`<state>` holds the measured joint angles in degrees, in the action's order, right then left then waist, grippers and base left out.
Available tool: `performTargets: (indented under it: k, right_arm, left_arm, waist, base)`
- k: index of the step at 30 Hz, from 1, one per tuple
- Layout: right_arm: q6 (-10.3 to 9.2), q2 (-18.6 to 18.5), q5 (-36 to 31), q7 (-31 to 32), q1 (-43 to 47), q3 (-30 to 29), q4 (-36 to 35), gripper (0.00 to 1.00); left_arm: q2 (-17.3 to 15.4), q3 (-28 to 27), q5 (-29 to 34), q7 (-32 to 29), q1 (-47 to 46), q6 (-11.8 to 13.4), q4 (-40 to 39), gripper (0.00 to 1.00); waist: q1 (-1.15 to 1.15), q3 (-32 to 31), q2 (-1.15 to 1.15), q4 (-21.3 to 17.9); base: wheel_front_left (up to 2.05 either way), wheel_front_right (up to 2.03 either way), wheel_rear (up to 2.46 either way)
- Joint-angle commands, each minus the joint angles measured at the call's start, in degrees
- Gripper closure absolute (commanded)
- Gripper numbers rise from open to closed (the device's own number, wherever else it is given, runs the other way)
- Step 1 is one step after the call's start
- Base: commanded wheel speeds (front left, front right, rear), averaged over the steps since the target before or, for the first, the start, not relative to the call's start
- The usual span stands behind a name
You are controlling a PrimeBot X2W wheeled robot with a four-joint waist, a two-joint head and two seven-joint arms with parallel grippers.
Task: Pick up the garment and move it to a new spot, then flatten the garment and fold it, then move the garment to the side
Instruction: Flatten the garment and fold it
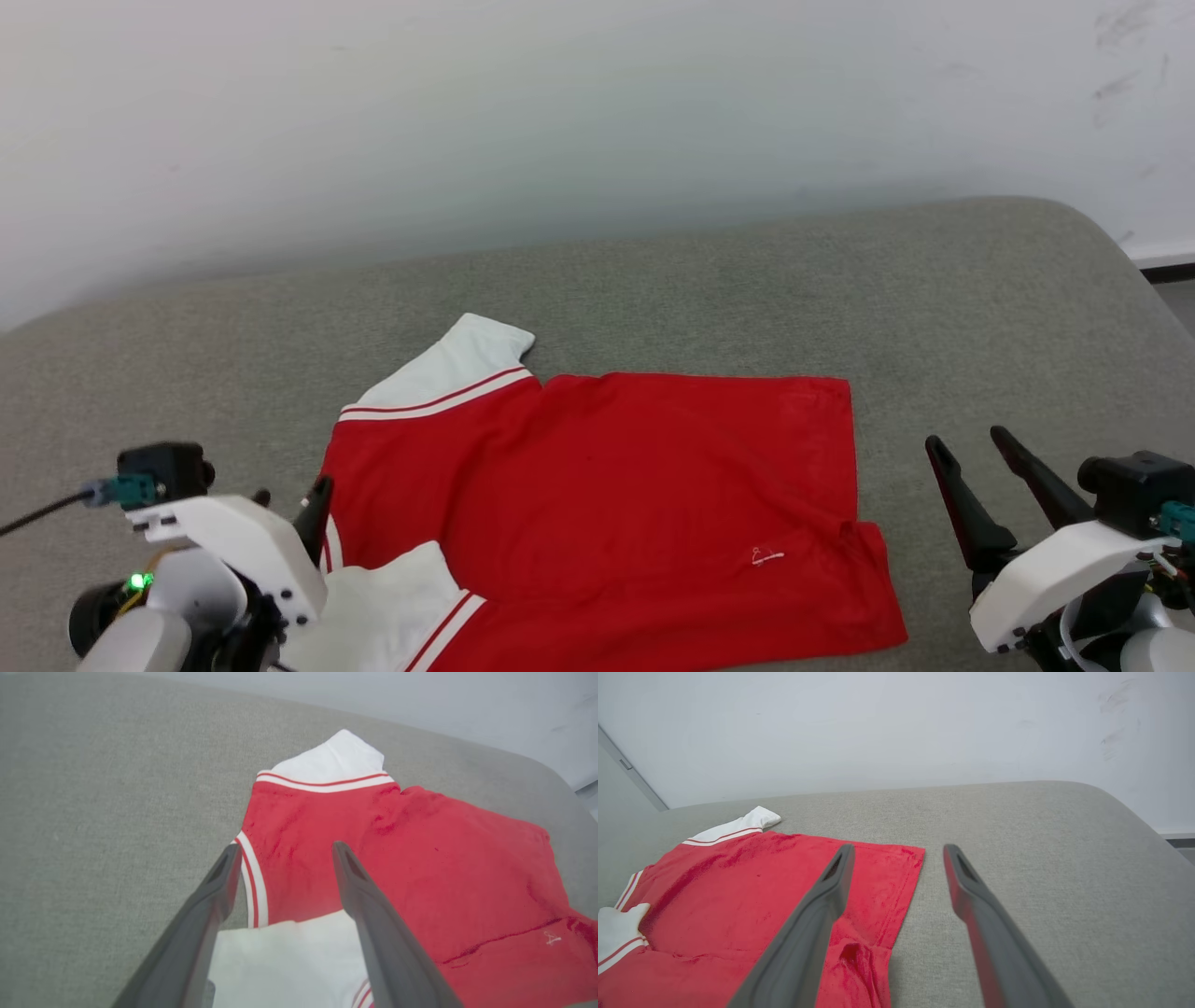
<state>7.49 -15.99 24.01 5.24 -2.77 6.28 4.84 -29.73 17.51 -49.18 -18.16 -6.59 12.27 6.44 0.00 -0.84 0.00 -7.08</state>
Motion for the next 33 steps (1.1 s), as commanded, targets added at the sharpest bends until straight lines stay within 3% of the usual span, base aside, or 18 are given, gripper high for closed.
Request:
performTargets:
  k: [1,8,13,19,25,33]
  right_arm:
    - [0.0,0.7,-1.1,-0.7,0.0,-0.4,-0.9,0.0]
    - [0.0,3.0,-4.5,-3.3,-3.7,-2.5,-6.5,0.0]
    - [0.0,3.8,-5.6,-5.0,-7.0,-2.8,-9.0,0.0]
    - [-0.01,4.3,-6.0,-6.7,-10.7,-1.9,-9.4,0.0]
    - [-0.01,5.3,-5.7,-7.8,-11.8,-0.6,-8.4,0.0]
    - [0.0,6.5,-4.1,-8.9,-12.3,1.2,-5.8,0.0]
  left_arm:
    - [0.3,-0.5,0.8,1.2,-1.8,0.5,-0.1,0.0]
    - [1.5,-1.2,5.4,6.0,-14.2,1.8,1.1,0.0]
    - [1.1,0.0,6.6,3.4,-25.3,-0.1,4.9,0.0]
    - [-0.1,2.7,5.5,-5.0,-37.1,-5.1,11.4,0.0]
    - [-3.5,6.4,4.8,-18.8,-44.3,-9.1,17.8,0.0]
    - [-7.0,9.8,4.8,-32.3,-47.0,-8.7,22.8,0.0]
  waist:
    - [0.0,0.9,0.0,-1.4]
    - [0.0,8.8,0.0,-4.7]
    - [0.0,16.0,0.0,-6.6]
    - [0.0,21.9,0.0,-9.3]
    - [0.0,25.3,0.0,-12.1]
    - [0.0,27.7,0.0,-15.5]
  base:
    - [0.0,0.0,0.0]
    - [0.0,0.0,0.0]
    - [0.0,0.0,0.0]
    - [0.0,0.0,0.0]
    - [0.0,0.0,0.0]
    - [0.0,0.0,0.0]
